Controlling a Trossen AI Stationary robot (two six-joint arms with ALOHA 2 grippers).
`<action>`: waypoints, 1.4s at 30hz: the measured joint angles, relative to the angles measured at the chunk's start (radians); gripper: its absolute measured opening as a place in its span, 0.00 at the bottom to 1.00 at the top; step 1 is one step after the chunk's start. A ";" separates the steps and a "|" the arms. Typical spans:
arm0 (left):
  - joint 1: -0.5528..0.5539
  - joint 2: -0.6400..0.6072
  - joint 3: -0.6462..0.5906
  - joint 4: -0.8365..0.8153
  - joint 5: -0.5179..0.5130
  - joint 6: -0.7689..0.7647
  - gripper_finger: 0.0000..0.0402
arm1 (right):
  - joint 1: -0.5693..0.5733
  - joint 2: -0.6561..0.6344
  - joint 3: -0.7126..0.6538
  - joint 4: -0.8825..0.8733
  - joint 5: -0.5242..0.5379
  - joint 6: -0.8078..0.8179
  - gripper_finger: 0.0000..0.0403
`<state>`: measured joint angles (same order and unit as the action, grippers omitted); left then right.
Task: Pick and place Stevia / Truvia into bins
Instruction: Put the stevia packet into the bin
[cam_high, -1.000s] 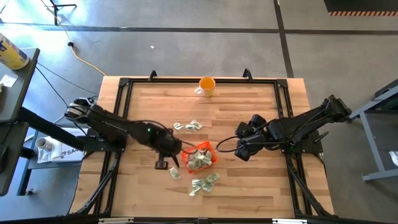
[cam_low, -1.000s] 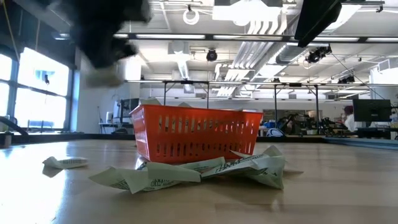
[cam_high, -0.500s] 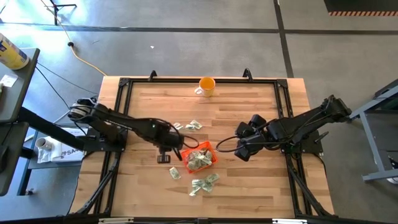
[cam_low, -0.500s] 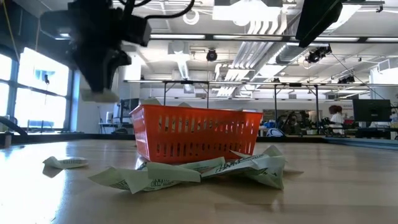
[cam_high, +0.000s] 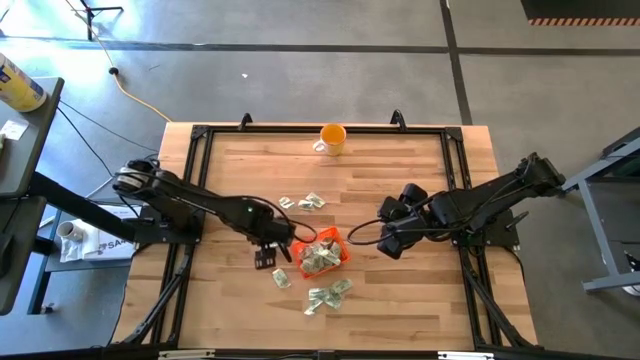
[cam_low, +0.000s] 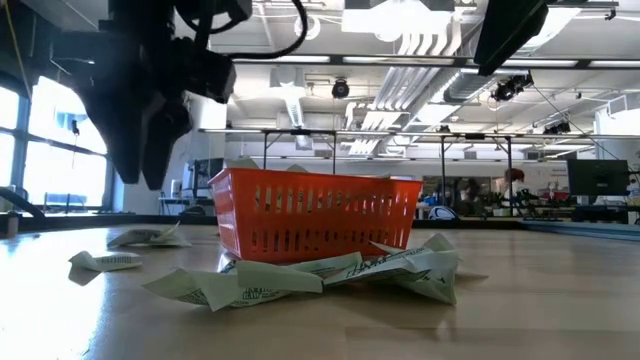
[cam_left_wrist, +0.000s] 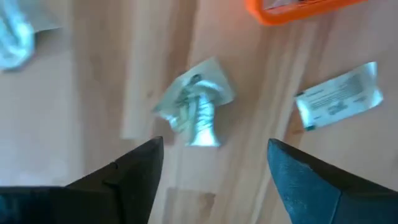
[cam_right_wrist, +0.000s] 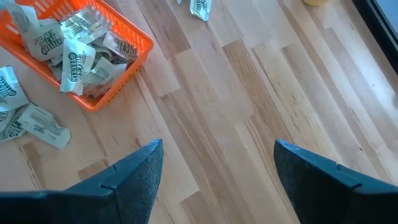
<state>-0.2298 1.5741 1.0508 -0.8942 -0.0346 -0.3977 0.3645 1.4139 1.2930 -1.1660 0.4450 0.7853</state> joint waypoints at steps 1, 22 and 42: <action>0.000 0.014 0.000 0.016 0.008 0.001 0.78 | 0.000 0.000 0.000 0.000 0.002 0.000 0.73; 0.004 0.136 0.037 -0.015 -0.049 0.027 0.07 | 0.000 0.000 0.001 -0.004 0.000 0.001 0.73; 0.045 0.111 0.161 0.374 0.240 -0.019 0.42 | -0.013 0.000 0.002 -0.014 0.009 -0.008 0.73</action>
<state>-0.1846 1.6848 1.2118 -0.5201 0.2057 -0.4165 0.3515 1.4143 1.2945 -1.1801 0.4538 0.7776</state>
